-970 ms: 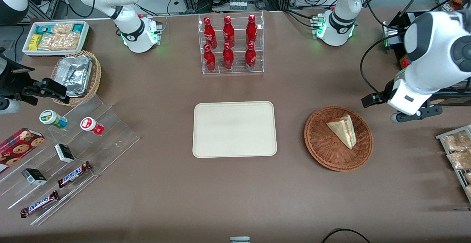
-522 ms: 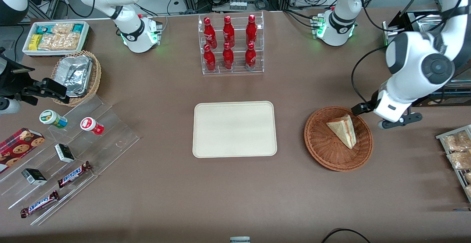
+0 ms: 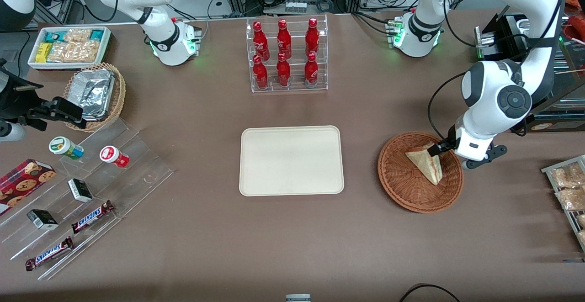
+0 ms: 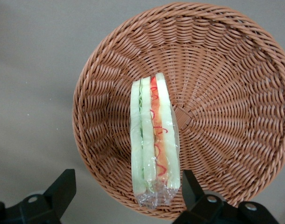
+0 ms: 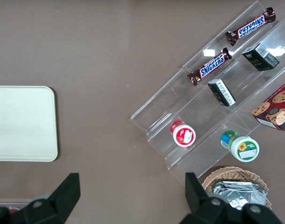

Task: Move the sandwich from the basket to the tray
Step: 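Move the open left gripper down over the wrapped sandwich in the basket, then close the left gripper on the sandwich's wrapped edge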

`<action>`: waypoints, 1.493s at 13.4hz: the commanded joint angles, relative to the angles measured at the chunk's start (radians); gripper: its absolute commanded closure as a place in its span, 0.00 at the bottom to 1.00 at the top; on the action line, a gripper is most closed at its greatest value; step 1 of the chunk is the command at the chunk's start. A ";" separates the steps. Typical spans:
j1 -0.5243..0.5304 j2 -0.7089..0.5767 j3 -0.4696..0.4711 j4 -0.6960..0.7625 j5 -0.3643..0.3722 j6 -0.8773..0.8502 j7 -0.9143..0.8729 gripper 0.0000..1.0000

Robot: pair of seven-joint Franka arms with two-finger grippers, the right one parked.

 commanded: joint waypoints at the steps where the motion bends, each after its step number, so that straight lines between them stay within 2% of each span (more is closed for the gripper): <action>1: -0.003 0.017 -0.006 -0.001 0.000 0.028 -0.070 0.00; 12: -0.023 0.144 -0.031 0.013 0.002 0.123 -0.061 0.00; 13: -0.023 0.149 -0.031 0.013 0.002 0.124 -0.061 0.04; 14: -0.023 0.149 -0.031 0.012 0.002 0.124 -0.064 0.24; 15: -0.023 0.149 -0.031 0.012 0.002 0.118 -0.061 0.64; 16: -0.023 0.147 -0.031 0.012 0.004 0.115 -0.060 0.98; 20: -0.023 0.139 -0.032 0.016 0.007 0.094 -0.052 1.00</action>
